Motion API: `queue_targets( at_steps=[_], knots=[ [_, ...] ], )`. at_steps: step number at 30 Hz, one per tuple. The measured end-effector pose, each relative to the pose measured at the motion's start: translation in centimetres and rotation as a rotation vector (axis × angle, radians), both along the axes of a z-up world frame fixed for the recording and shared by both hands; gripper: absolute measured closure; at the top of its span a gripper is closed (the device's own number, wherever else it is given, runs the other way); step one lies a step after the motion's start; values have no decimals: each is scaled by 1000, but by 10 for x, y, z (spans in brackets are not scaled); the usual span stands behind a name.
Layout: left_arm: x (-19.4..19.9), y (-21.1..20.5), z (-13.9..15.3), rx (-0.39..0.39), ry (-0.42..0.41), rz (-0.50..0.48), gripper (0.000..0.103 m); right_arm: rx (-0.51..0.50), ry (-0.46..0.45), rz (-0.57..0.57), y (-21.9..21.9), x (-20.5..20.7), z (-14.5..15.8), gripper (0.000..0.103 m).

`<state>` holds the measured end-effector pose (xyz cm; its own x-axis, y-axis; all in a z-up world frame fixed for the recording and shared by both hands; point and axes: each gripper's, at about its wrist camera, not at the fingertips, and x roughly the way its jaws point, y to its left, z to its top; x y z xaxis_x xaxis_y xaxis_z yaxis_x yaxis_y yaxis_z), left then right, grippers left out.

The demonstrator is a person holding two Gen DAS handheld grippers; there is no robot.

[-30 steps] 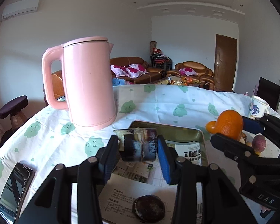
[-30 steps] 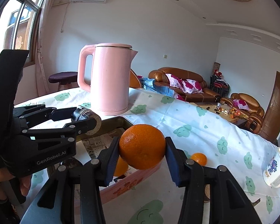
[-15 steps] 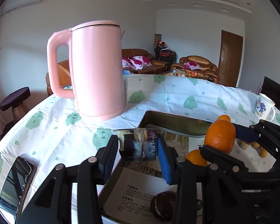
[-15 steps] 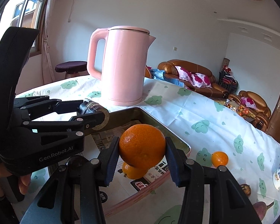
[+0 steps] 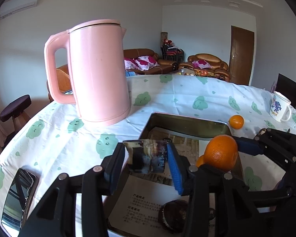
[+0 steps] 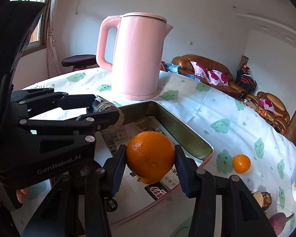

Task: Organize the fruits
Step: 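Open the right tool to drop the orange into the tin while the left tool drops the jar, then move the right tool to the purple fruit while the left tool moves to a yellow-brown fruit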

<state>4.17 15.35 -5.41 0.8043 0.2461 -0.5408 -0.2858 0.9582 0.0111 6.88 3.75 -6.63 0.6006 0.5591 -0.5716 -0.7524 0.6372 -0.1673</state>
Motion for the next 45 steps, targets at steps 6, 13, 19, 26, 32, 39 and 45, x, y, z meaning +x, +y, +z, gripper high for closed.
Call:
queue_targets(
  at_steps=[6, 13, 19, 26, 32, 39, 45],
  knots=[
    [-10, -4, 6, 14, -41, 17, 26, 10, -18, 8, -2, -6, 2, 30],
    [-22, -15, 24, 10, -109, 18, 20, 42, -39, -55, -31, -7, 9, 30],
    [-22, -42, 35, -1, -149, -41, 17, 79, -74, -156, -89, -7, 24, 30],
    [-6, -95, 36, 18, -140, -152, 10, 78, -92, -413, -178, 11, 31, 30],
    [21, -134, 29, 19, -97, -237, 8, 96, 7, -547, -234, 40, 19, 30],
    [47, -159, 14, 13, -25, -282, 8, 107, 125, -532, -242, 59, 1, 30],
    [55, -165, 6, 4, 4, -299, 8, 125, 220, -538, -245, 78, -9, 30]
  ],
)
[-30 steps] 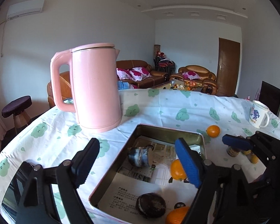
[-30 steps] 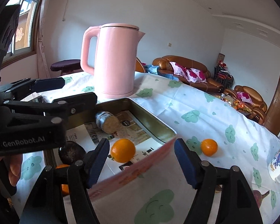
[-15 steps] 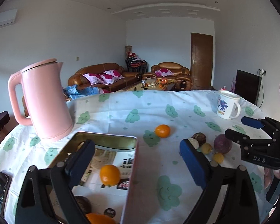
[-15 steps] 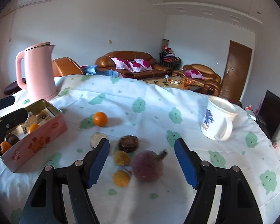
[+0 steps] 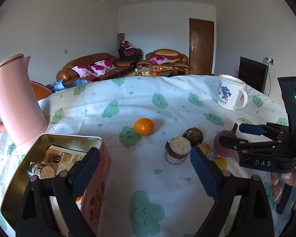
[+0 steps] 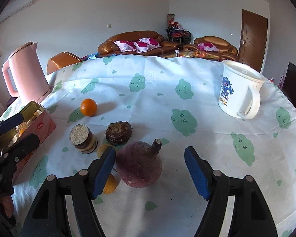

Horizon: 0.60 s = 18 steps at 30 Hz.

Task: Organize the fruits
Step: 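Move the right tool to the purple fruit while the left tool moves to a yellow-brown fruit, then grasp the purple fruit with the right tool while the left tool grasps the yellow-brown fruit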

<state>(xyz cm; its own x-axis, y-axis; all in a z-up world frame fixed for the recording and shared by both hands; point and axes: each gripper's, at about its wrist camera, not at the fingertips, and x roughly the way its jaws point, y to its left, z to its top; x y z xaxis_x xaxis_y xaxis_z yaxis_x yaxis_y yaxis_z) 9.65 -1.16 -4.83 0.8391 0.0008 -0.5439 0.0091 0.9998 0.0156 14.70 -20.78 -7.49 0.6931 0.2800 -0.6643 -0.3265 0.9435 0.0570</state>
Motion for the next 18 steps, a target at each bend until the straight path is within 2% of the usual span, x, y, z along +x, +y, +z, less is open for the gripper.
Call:
queue_targets(
  at_steps=[3, 4, 5, 7, 12, 15, 18],
  knots=[
    [2, -3, -3, 3, 12, -8, 8, 34, 45, 25, 1, 7, -5, 30],
    [2, -5, -4, 3, 15, -12, 8, 22, 61, 33, 4, 8, -7, 34],
    [3, -6, -5, 5, 18, -15, 8, 13, 82, 48, 7, 10, -10, 43],
    [4, -9, -5, 7, 20, -23, 8, 16, 93, 64, 9, 11, -11, 50],
    [5, -20, -5, 9, 27, -52, 8, 30, 45, 50, 3, 4, -5, 50],
    [7, -31, -7, 12, 46, -85, 9, -21, -6, 2, -3, -5, 0, 50],
    [13, -43, -9, 2, 73, -123, 15, -56, -27, -44, -14, -12, 1, 50]
  ],
)
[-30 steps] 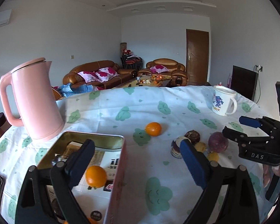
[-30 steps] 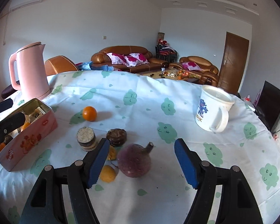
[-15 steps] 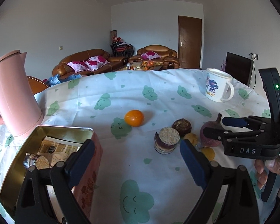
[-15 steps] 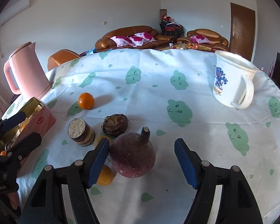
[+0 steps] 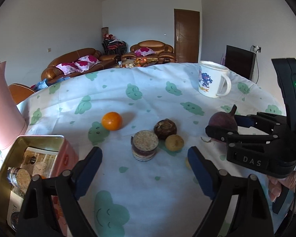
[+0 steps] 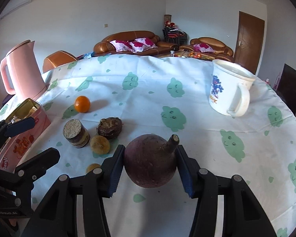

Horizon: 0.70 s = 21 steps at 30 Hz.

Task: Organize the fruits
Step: 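Grasp the purple fruit with the right tool while the left tool grasps the yellow-brown fruit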

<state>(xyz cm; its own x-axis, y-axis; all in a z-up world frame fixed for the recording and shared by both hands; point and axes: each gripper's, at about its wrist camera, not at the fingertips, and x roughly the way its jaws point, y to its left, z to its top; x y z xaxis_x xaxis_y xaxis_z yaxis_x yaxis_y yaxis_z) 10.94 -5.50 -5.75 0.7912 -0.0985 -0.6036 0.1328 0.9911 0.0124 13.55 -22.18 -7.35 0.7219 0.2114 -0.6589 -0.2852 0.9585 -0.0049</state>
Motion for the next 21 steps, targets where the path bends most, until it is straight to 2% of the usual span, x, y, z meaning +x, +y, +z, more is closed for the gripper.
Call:
queue_targets(
  at_steps=[3, 5, 10, 15, 21],
  knots=[
    [6, -16, -3, -3, 29, -38, 24, 6, 1, -37, -14, -2, 1, 50],
    [10, -28, -6, 10, 56, -72, 36, 37, 8, -48, -23, -2, 1, 50],
    [19, -40, -16, 1, 138, -122, 50, 63, 14, -47, -29, -1, 1, 50],
    [21, -48, -21, -18, 175, -169, 53, 78, 13, -43, -29, -1, 1, 50],
    [23, -54, -24, -20, 203, -207, 63, 76, 25, -29, -27, 0, 0, 50]
  ],
)
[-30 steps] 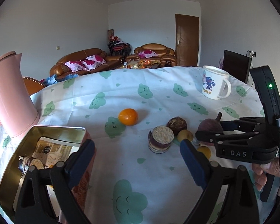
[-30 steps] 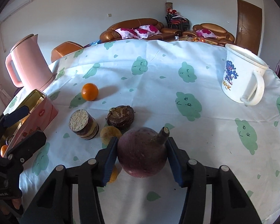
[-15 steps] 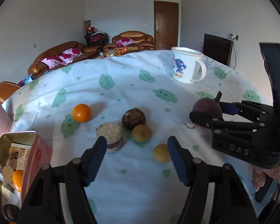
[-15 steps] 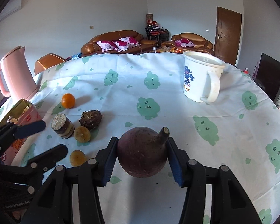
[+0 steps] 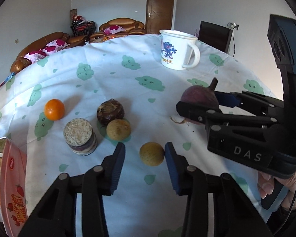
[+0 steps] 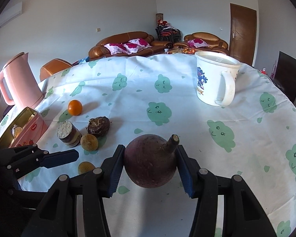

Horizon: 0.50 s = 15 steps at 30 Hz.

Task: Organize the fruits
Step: 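Grasp the purple fruit with the right tool while the left tool grasps the yellow-brown fruit, then lift the purple fruit with the right tool while the left tool lifts the yellow-brown fruit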

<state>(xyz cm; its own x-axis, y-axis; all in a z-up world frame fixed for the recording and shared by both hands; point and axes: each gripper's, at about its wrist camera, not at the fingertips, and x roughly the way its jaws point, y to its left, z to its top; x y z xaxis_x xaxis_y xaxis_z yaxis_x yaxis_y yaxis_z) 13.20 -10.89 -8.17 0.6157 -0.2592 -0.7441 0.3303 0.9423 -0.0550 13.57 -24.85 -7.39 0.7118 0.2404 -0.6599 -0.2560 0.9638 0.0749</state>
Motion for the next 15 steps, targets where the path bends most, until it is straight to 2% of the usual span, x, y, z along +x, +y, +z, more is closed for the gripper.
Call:
queue_targets(
  at_steps=[2, 4, 10, 15],
  knots=[
    [3, -3, -3, 6, 24, -16, 73, 0, -1, -4, 0, 0, 0, 50],
    [3, -5, -5, 8, 34, -30, 77, -1, 1, -4, 1, 1, 0, 50],
    [1, 2, -2, -22, 23, -10, 77, 5, -9, 2, 1, 0, 0, 50],
    [-3, 8, 4, -41, -17, 21, 77, 11, -16, 23, 2, -2, 1, 50]
  ],
)
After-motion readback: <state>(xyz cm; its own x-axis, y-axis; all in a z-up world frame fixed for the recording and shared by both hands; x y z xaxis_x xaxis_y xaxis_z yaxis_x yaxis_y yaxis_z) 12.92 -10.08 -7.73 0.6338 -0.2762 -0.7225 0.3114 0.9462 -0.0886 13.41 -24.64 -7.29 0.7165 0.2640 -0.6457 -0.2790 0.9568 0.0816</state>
